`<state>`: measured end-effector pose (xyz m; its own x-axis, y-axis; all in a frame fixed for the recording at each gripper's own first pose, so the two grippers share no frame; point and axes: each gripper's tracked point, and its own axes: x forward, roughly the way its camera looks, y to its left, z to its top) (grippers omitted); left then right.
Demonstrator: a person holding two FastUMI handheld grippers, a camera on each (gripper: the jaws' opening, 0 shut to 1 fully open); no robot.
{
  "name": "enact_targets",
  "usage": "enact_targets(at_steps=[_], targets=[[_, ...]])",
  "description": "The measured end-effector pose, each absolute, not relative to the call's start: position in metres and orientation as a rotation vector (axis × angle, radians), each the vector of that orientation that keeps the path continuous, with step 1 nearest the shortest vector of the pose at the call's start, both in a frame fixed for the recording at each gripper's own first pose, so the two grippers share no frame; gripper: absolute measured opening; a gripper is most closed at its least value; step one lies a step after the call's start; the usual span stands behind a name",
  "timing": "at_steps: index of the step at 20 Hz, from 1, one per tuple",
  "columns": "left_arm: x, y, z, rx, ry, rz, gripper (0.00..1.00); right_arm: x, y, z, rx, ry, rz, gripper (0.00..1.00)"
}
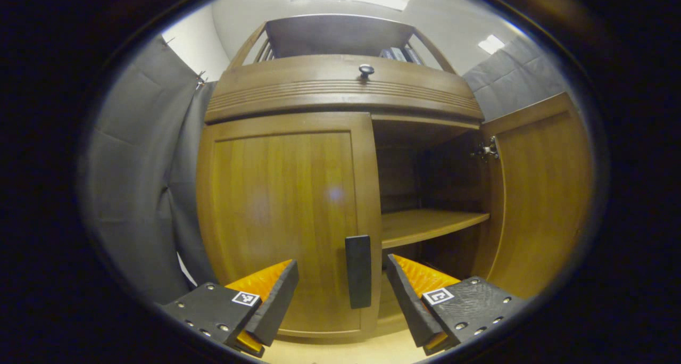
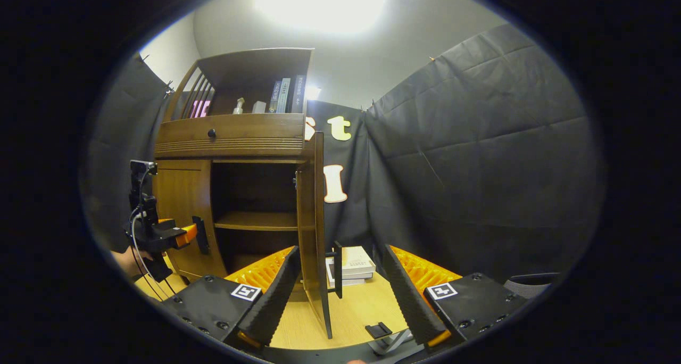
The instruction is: Open the right door of the double-door shoe cabinet with the right hand, and open the left door with the left hand.
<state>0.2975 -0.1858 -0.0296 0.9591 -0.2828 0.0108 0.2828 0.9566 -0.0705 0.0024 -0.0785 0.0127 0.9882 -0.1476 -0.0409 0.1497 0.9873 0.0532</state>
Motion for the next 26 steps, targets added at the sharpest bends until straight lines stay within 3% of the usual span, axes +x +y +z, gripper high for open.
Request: enact_targets(at_steps=[1, 3, 4, 6, 8, 9, 10, 11, 15, 16, 17, 23, 26], targets=[[0.307, -0.188, -0.034, -0.082, 0.004, -0.292, 0.94, 0.001, -0.08, 0.011, 0.055, 0.041, -0.164, 0.97], [0.321, -0.194, -0.047, -0.105, 0.027, -0.299, 0.96, 0.007, -0.077, 0.011, 0.052, 0.05, -0.182, 0.97], [0.328, -0.198, -0.052, -0.114, 0.038, -0.301, 0.96, 0.006, -0.077, 0.011, 0.048, 0.056, -0.189, 0.92], [0.337, -0.204, -0.057, -0.115, 0.049, -0.301, 0.96, 0.006, -0.075, 0.01, 0.038, 0.061, -0.199, 0.92], [0.346, -0.209, -0.058, -0.097, 0.041, -0.299, 0.84, 0.003, -0.072, 0.005, 0.033, 0.072, -0.199, 0.92], [0.347, -0.212, -0.058, -0.089, 0.039, -0.302, 0.77, 0.002, -0.07, 0.004, 0.029, 0.075, -0.196, 0.97], [0.349, -0.213, -0.059, -0.083, 0.037, -0.304, 0.71, 0.002, -0.069, 0.004, 0.025, 0.075, -0.194, 0.92], [0.35, -0.211, -0.058, -0.079, 0.031, -0.293, 0.71, 0.003, -0.068, 0.002, 0.022, 0.076, -0.19, 0.93], [0.351, -0.217, -0.056, -0.08, 0.029, -0.275, 0.34, 0.003, -0.065, 0.0, 0.022, 0.086, -0.167, 0.92], [0.352, -0.217, -0.057, -0.083, 0.039, -0.269, 0.24, 0.003, -0.064, -0.001, 0.021, 0.086, -0.159, 1.0], [0.35, -0.215, -0.055, -0.084, 0.047, -0.268, 0.24, 0.004, -0.065, -0.001, 0.02, 0.085, -0.154, 0.93], [0.327, -0.207, -0.056, -0.105, 0.062, -0.276, 0.12, 0.008, -0.067, -0.001, 0.04, 0.081, -0.099, 0.97], [0.306, -0.197, -0.056, -0.102, 0.075, -0.276, 0.16, 0.013, -0.067, 0.0, 0.054, 0.072, -0.066, 0.94]])
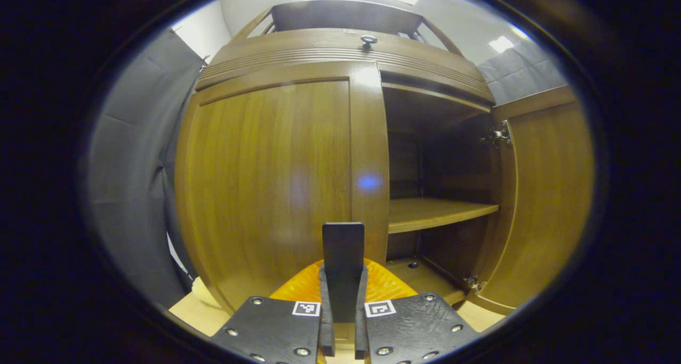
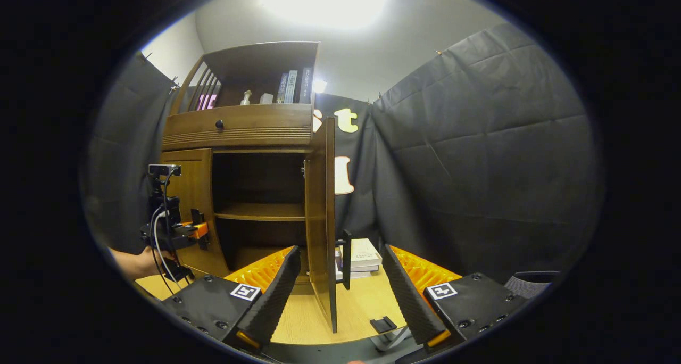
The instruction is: Open the right door of the double-door shoe cabinet with the right hand, and open the left door with the left hand.
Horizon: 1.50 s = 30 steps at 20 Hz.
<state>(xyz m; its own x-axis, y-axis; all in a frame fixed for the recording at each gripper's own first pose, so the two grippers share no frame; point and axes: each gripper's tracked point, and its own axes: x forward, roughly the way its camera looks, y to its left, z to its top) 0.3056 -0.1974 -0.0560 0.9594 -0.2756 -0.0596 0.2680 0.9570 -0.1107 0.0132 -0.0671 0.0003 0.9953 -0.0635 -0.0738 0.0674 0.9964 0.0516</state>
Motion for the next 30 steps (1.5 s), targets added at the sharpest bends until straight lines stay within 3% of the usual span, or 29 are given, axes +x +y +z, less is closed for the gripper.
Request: enact_targets(at_steps=[8, 10, 14, 15, 16, 17, 18, 20, 21, 22, 24, 25, 27, 30], targets=[[0.245, -0.157, -0.054, -0.087, 0.096, -0.223, 0.18, 0.017, -0.06, -0.002, 0.069, 0.068, 0.059, 0.98], [0.232, -0.144, -0.053, -0.081, 0.101, -0.201, 0.12, 0.016, -0.06, -0.003, 0.073, 0.068, 0.091, 0.98], [0.213, -0.122, -0.055, -0.059, 0.11, -0.141, 0.12, 0.011, -0.06, -0.008, 0.09, 0.07, 0.16, 0.98], [0.208, -0.117, -0.055, -0.053, 0.112, -0.13, 0.18, 0.008, -0.06, -0.009, 0.097, 0.072, 0.18, 0.98], [0.203, -0.11, -0.054, -0.048, 0.113, -0.115, 0.12, 0.006, -0.058, -0.008, 0.1, 0.063, 0.2, 0.98], [0.199, -0.104, -0.055, -0.048, 0.116, -0.1, 0.18, 0.006, -0.055, -0.006, 0.098, 0.058, 0.217, 0.92], [0.193, -0.097, -0.057, -0.048, 0.118, -0.084, 0.15, 0.008, -0.054, -0.007, 0.094, 0.061, 0.226, 0.97], [0.182, -0.081, -0.061, -0.046, 0.131, -0.059, 0.12, 0.008, -0.048, -0.013, 0.096, 0.078, 0.243, 0.92], [0.177, -0.074, -0.063, -0.043, 0.138, -0.053, 0.17, 0.007, -0.04, -0.009, 0.101, 0.075, 0.257, 0.92], [0.172, -0.066, -0.063, -0.04, 0.136, -0.052, 0.18, 0.007, -0.033, -0.008, 0.098, 0.071, 0.27, 0.97], [0.169, -0.055, -0.064, -0.035, 0.139, -0.07, 0.18, 0.008, -0.019, -0.008, 0.085, 0.076, 0.273, 0.92], [0.167, -0.05, -0.065, -0.035, 0.145, -0.084, 0.12, 0.007, -0.012, -0.008, 0.091, 0.077, 0.277, 0.97], [0.164, -0.039, -0.063, -0.03, 0.138, -0.1, 0.15, 0.005, 0.012, -0.005, 0.097, 0.071, 0.311, 0.93], [0.163, -0.023, -0.066, -0.029, 0.141, -0.11, 0.17, 0.0, 0.033, -0.003, 0.067, 0.07, 0.312, 0.97]])
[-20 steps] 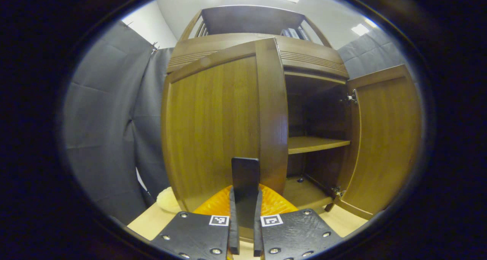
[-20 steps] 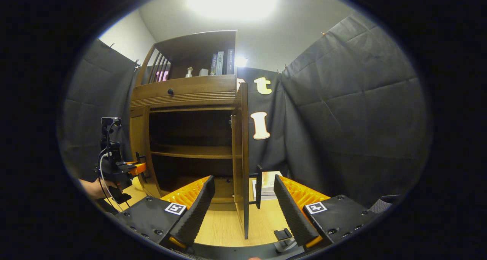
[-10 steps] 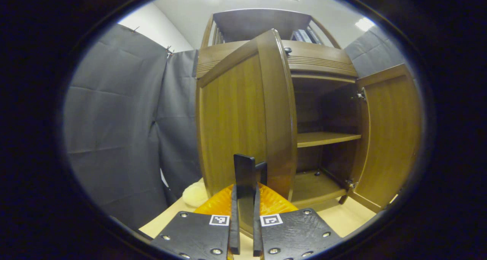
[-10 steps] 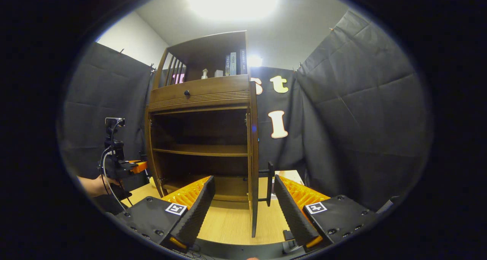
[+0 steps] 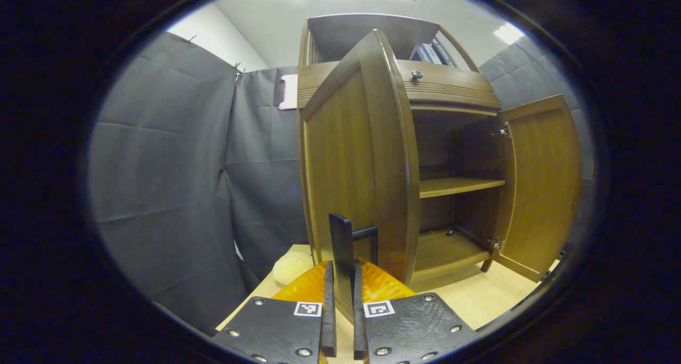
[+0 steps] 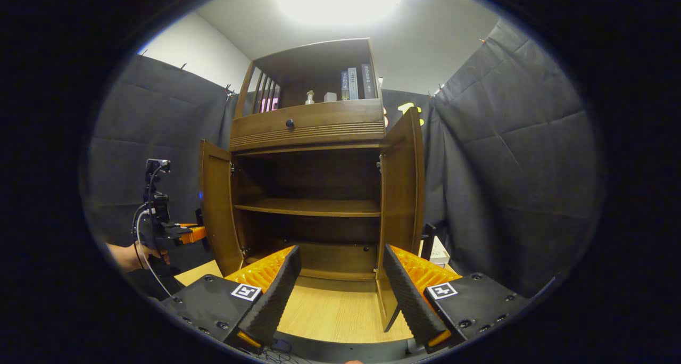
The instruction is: Open the right door of the double-door shoe cabinet with the right hand, and open the left door with the left hand.
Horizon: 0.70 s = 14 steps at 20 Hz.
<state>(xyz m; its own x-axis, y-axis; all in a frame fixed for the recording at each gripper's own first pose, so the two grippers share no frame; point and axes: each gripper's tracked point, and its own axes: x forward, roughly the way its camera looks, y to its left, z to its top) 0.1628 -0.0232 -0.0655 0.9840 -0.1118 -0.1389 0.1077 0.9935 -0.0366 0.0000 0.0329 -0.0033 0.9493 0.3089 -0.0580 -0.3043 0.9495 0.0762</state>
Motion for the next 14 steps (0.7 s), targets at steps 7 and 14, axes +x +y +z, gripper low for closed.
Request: enact_targets(at_steps=[7, 14], targets=[[0.177, 0.009, -0.076, -0.034, 0.169, -0.114, 0.17, -0.01, 0.08, 0.004, 0.039, 0.063, 0.334, 0.97], [0.176, 0.043, -0.092, -0.073, 0.16, -0.134, 0.13, -0.002, 0.115, 0.003, 0.029, 0.072, 0.345, 0.94]])
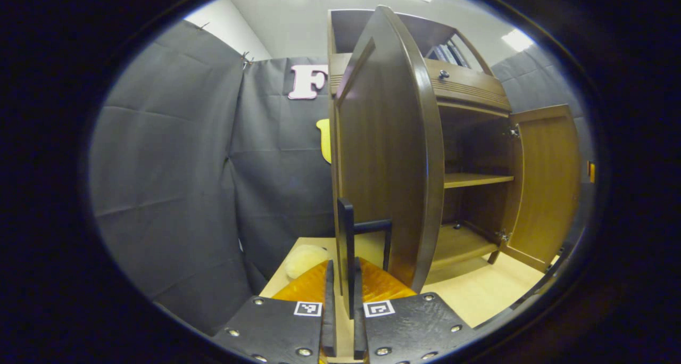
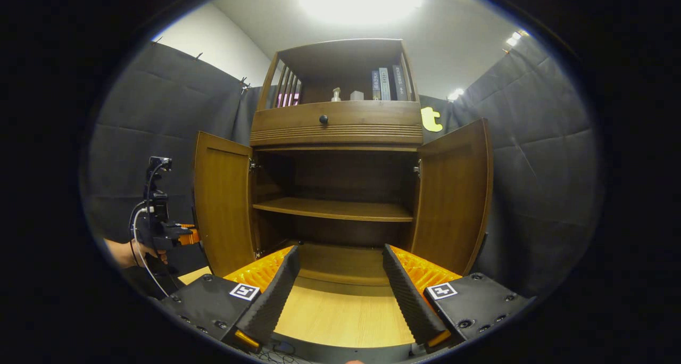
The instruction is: Open the right door of the double-door shoe cabinet with the right hand, and open the left door with the left hand.
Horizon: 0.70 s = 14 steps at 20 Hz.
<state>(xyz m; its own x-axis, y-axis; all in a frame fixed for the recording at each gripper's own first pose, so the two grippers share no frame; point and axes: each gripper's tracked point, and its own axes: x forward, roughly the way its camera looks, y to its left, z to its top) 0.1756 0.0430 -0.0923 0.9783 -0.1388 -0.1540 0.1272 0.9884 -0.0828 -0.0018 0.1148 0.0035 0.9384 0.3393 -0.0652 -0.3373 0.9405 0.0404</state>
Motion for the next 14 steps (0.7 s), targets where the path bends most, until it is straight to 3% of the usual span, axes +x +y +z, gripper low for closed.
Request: enact_targets(at_steps=[1, 2, 14], targets=[[0.175, 0.048, -0.093, -0.075, 0.157, -0.139, 0.1, -0.002, 0.12, 0.004, 0.028, 0.071, 0.346, 0.94], [0.174, 0.052, -0.094, -0.079, 0.155, -0.145, 0.14, -0.001, 0.125, 0.004, 0.027, 0.07, 0.348, 0.98], [0.163, 0.089, -0.109, -0.097, 0.177, -0.152, 0.17, 0.024, 0.176, 0.004, 0.033, 0.078, 0.342, 0.94]])
